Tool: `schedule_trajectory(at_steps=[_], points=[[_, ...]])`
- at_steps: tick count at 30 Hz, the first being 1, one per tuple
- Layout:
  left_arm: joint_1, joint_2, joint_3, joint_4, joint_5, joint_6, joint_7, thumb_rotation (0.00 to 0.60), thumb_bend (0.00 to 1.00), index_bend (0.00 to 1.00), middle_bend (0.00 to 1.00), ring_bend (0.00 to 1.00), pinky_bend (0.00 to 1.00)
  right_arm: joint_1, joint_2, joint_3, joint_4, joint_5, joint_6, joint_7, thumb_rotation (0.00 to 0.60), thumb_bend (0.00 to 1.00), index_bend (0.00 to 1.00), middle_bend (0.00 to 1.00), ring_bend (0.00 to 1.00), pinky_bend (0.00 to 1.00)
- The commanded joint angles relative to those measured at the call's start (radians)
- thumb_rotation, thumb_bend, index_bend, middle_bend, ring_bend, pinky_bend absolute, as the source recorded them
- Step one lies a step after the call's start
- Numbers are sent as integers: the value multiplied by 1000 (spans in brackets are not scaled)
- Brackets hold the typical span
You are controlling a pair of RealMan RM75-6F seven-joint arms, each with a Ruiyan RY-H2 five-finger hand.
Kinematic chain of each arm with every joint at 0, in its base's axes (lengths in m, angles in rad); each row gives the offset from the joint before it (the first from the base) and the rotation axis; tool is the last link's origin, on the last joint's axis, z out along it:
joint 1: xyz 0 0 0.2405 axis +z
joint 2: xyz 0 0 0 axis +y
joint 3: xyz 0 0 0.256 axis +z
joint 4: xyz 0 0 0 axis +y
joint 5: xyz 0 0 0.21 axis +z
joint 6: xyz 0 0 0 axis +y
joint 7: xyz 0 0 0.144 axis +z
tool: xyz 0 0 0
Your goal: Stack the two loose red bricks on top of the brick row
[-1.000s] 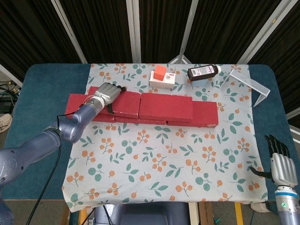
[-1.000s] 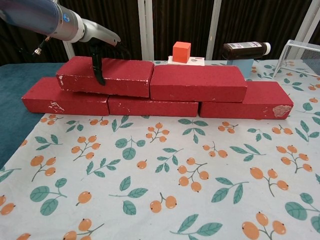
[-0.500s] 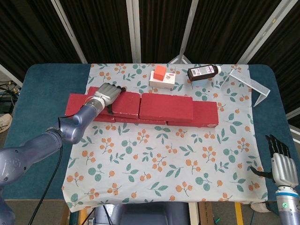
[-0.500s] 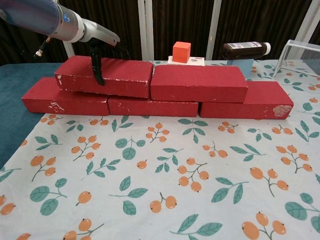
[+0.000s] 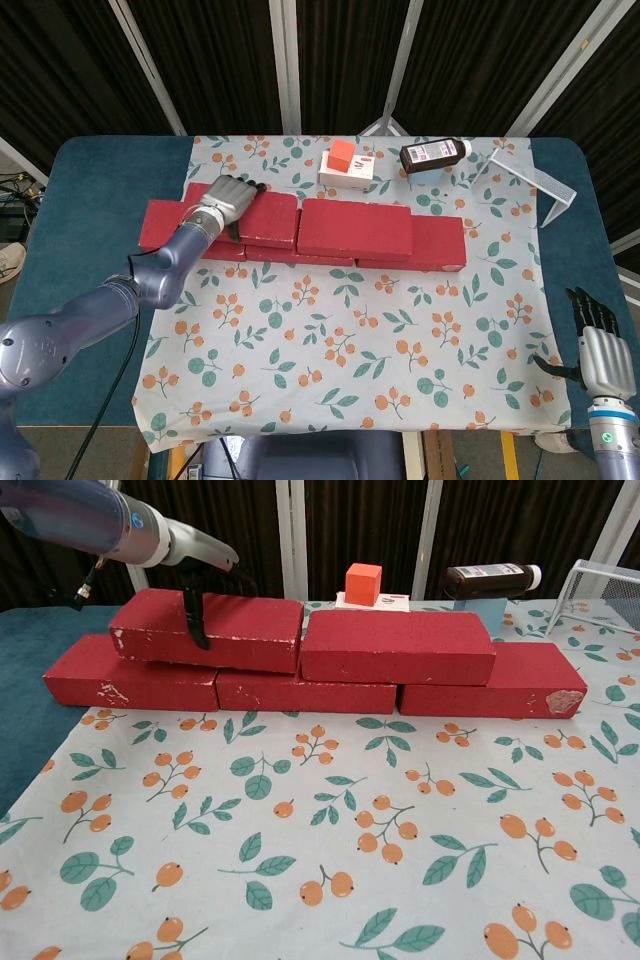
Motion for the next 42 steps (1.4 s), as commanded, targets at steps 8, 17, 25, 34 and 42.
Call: schedule_trajectory(at_steps=[8, 17, 25, 34, 42], points=[[-3, 2, 2, -7, -27, 3, 17, 600, 58, 331, 281, 186, 207, -2, 0, 1, -1, 0, 3, 2, 600, 54, 0, 11, 0, 0], [-9, -11, -1, -1, -33, -3, 28, 600, 57, 330, 280, 186, 207, -2, -1, 2, -1, 1, 3, 1, 600, 54, 0, 11, 0, 0], [-12, -18, 5, 5, -50, -1, 39, 600, 58, 330, 279, 186, 207, -1, -1, 1, 2, -2, -1, 4, 600, 54, 0, 10, 0, 0], [-13, -24, 8, 6, -64, -4, 45, 600, 58, 329, 279, 186, 207, 0, -3, 2, 5, 0, -1, 5, 600, 55, 0, 11, 0, 0], [-18, -25, 9, 0, -75, -5, 49, 600, 58, 329, 280, 186, 207, 0, -6, 5, 5, 5, 0, 0, 600, 54, 0, 10, 0, 0]])
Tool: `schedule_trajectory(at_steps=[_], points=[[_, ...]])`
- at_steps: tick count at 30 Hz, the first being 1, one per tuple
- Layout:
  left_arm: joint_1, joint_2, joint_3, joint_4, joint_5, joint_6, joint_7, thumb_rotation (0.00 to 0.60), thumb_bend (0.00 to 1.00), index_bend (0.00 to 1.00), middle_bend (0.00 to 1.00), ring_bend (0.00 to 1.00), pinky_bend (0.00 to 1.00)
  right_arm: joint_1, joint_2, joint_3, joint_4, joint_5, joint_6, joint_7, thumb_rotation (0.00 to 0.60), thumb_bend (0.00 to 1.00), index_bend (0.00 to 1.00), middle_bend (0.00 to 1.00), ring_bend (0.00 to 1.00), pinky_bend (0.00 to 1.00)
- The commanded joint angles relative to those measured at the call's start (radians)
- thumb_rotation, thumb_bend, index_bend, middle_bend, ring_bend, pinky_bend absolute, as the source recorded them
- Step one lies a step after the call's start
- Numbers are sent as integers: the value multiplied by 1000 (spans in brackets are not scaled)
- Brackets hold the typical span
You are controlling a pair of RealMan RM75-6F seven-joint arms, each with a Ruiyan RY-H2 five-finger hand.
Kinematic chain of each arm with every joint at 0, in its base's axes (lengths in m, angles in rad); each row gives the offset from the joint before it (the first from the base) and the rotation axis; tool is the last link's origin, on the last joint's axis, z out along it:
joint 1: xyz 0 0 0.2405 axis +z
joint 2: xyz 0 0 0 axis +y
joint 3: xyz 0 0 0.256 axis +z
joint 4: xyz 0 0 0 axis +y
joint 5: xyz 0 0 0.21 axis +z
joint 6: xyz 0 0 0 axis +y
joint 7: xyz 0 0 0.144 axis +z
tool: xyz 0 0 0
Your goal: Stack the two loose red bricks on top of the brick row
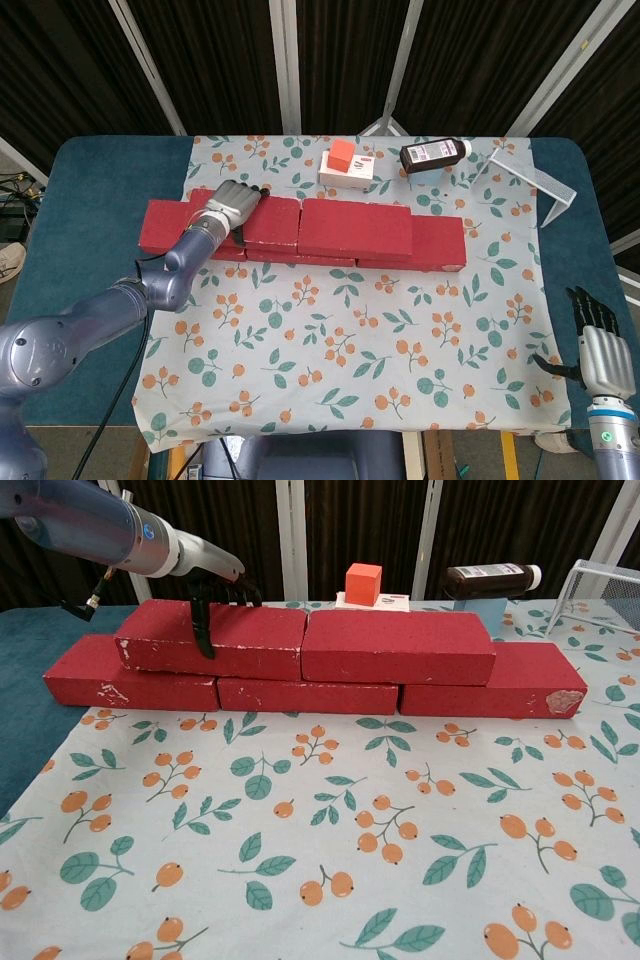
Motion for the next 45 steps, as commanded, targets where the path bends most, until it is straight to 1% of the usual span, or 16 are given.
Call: schedule_trajectory(at_steps=[1, 15, 24, 30, 36, 39, 45], points=[[-1, 2, 1, -5, -1, 3, 1, 600, 57, 329, 280, 186, 207, 0, -1, 1, 0, 3, 0, -2, 600, 54, 0, 10, 0, 0], [4, 22, -2, -42, -10, 22, 1, 600, 57, 329, 282, 186, 207, -1, -1, 3, -6, 10, 2, -9, 600, 54, 0, 10, 0, 0], [8, 7, 1, -31, -25, 38, 13, 600, 57, 328, 283, 186, 209, -2, 0, 4, -6, 14, 1, -9, 600, 54, 0, 11, 0, 0], [11, -7, -5, -20, -30, 46, 23, 600, 56, 328, 284, 186, 209, -1, 0, 4, -6, 16, -2, -11, 600, 54, 0, 11, 0, 0], [13, -16, -7, -12, -37, 36, 29, 600, 53, 322, 283, 186, 209, 0, 0, 5, -6, 20, -5, -14, 600, 54, 0, 11, 0, 0], [16, -20, -12, -7, -43, 33, 27, 600, 47, 304, 266, 186, 209, 1, -1, 5, -6, 20, -5, -16, 600, 55, 0, 10, 0, 0], [15, -19, -17, -6, -51, 18, 24, 600, 22, 200, 197, 165, 207, 1, -2, 5, -6, 20, -4, -17, 600, 54, 0, 11, 0, 0]])
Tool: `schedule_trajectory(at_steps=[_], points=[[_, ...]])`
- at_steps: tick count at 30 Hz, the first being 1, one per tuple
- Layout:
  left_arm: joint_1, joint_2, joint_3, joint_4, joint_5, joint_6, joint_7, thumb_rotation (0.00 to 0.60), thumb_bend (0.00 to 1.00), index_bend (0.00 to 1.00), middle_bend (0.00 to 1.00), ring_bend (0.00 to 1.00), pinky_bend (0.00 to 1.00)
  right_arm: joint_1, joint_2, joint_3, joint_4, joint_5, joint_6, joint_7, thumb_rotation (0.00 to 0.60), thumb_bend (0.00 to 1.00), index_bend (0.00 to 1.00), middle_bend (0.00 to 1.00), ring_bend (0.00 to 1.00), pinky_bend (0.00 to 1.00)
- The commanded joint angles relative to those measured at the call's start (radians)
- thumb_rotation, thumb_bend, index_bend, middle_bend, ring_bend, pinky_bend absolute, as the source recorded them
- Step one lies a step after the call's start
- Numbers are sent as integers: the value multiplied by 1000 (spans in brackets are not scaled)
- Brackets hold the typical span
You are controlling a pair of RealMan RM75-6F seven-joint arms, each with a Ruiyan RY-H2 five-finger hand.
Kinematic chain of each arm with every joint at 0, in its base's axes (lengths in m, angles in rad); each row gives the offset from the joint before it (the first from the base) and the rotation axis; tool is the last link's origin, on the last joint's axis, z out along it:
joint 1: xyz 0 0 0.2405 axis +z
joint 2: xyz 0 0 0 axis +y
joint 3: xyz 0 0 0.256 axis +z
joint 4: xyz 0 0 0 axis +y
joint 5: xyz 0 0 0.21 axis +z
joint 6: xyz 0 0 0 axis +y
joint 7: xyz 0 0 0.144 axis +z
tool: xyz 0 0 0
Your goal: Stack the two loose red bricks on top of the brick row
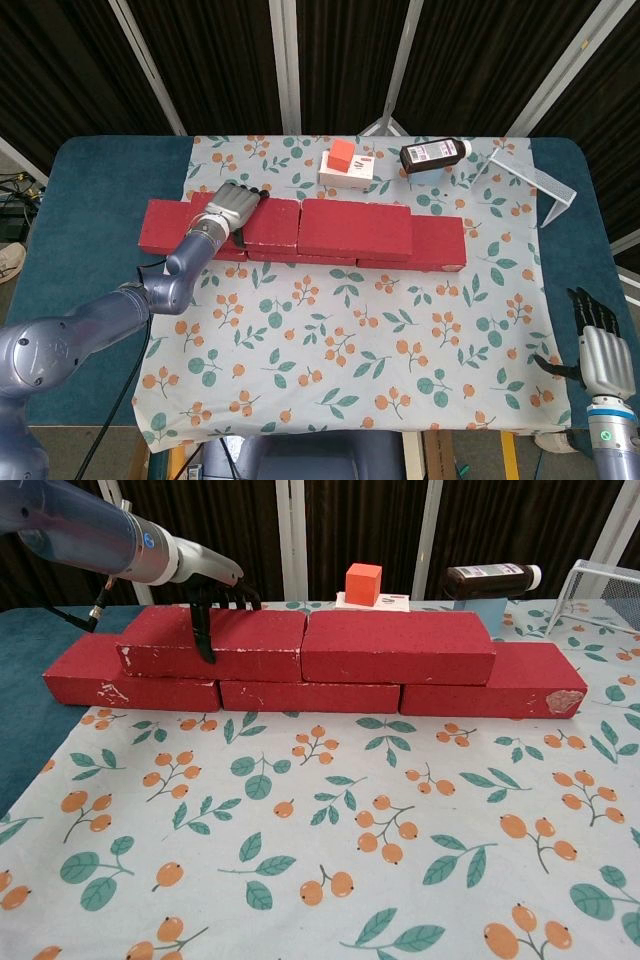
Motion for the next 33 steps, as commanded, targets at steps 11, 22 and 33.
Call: schedule_trajectory(at_steps=[11, 22, 33], points=[[-16, 13, 8, -12, -27, -16, -1, 600, 0, 92, 36, 13, 165, 0, -2, 2, 1, 5, 1, -4, 600, 54, 0, 10, 0, 0], [-40, 14, 34, -21, -72, -9, 13, 600, 0, 20, 0, 0, 149, 0, -2, 3, -2, 10, 0, -8, 600, 55, 0, 10, 0, 0], [-59, 24, 47, -45, -99, 19, 34, 600, 0, 0, 0, 0, 146, -1, 4, 3, -10, 20, -4, -15, 600, 54, 0, 10, 0, 0]])
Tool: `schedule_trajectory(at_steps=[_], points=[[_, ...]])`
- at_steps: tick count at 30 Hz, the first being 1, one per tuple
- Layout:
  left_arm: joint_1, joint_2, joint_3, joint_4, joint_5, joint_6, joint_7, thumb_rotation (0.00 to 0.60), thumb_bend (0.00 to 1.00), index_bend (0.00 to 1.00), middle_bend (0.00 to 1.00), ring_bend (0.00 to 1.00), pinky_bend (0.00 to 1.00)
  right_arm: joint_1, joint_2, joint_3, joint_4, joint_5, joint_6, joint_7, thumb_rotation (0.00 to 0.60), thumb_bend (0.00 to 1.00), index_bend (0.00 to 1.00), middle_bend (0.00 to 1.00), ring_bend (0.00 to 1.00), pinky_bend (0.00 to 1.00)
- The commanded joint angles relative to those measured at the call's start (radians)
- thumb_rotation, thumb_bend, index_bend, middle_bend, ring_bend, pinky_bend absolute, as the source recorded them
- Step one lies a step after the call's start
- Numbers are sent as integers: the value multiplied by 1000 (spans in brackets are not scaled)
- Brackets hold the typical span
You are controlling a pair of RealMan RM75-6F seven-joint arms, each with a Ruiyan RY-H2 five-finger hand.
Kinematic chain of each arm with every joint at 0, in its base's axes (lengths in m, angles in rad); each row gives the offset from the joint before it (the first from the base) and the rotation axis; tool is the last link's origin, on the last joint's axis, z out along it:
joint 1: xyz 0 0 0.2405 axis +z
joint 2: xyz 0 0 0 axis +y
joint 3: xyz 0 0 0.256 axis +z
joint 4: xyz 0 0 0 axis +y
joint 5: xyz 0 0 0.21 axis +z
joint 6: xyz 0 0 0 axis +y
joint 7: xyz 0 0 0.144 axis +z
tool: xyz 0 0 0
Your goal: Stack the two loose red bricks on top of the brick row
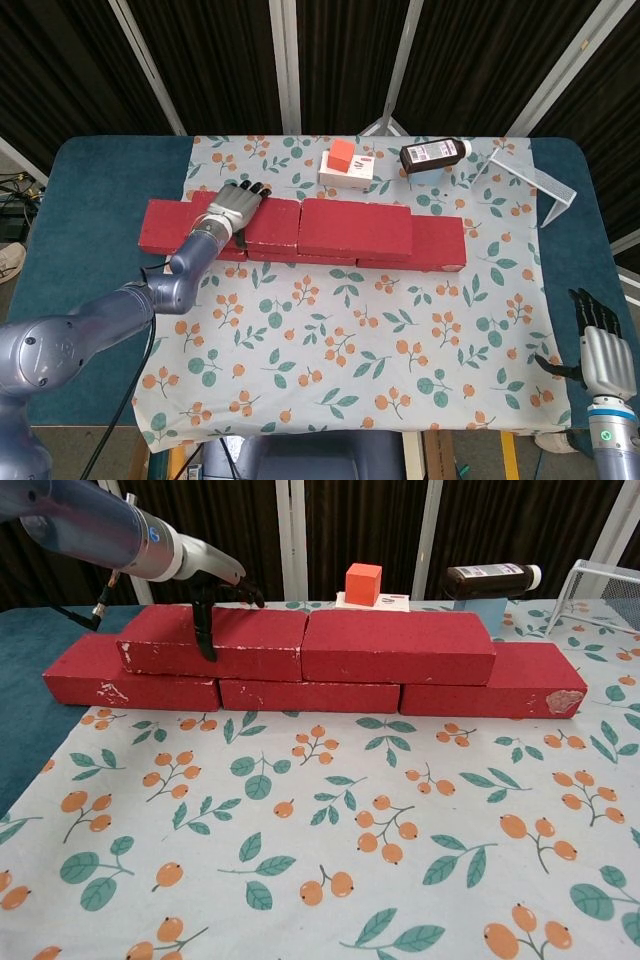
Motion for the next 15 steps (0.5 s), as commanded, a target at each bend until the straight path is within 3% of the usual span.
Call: schedule_trajectory(at_steps=[1, 9, 15], points=[[-7, 11, 7, -16, -9, 4, 10, 600, 0, 0, 0, 0, 146, 0, 1, 0, -1, 1, 1, -1, 600, 54, 0, 10, 0, 0], [-32, 56, 23, -86, -55, 38, 36, 600, 0, 0, 0, 0, 146, 0, 3, 1, -5, 5, 0, -2, 600, 55, 0, 10, 0, 0], [-41, 172, 5, -219, -60, 90, 23, 600, 0, 0, 0, 0, 129, 0, 4, -1, -6, 2, -3, -2, 600, 54, 0, 10, 0, 0]])
